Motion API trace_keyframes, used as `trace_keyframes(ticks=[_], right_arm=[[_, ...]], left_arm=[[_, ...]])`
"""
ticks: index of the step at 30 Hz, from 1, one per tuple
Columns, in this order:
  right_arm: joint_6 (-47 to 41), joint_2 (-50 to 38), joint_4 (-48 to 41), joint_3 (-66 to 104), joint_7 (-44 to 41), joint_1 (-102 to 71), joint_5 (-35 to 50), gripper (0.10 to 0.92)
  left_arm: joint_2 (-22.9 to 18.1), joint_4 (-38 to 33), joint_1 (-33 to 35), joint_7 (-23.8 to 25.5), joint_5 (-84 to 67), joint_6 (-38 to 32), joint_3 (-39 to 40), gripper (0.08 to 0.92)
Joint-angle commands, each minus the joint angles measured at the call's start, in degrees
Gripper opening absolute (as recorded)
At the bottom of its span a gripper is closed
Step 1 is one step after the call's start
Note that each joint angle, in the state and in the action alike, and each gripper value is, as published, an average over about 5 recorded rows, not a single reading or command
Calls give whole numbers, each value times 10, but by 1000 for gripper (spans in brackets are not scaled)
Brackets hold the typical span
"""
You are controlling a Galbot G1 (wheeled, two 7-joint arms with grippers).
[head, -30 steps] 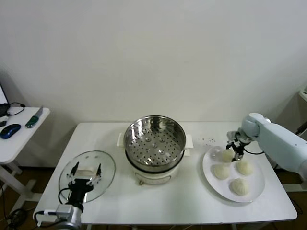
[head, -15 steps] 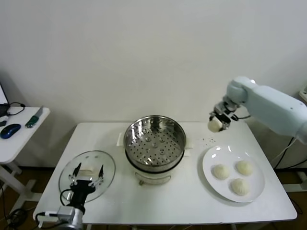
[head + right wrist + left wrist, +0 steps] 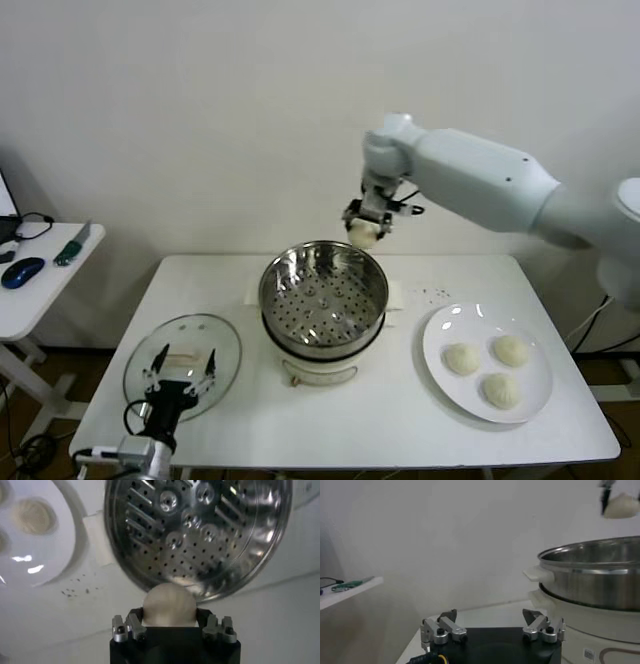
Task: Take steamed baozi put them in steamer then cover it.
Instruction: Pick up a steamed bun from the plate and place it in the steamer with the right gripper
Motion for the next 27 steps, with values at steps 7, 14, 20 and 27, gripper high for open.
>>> trace_keyframes(ticks=[7, 14, 20, 27], right_arm=[[97, 98, -22, 38, 27, -97, -189, 687], [96, 104, -46, 41, 34, -130, -213, 687], [99, 112, -63, 50, 35, -148, -226, 687], [86, 113, -73, 46, 30, -152, -217, 705]], left_arm=[[6, -6, 4, 0, -3, 4, -2, 823], [2, -1, 10, -1, -2, 3, 0, 823], [1, 2, 10, -1, -2, 2, 1, 823], [1, 5, 12, -1, -2, 1, -1, 823]])
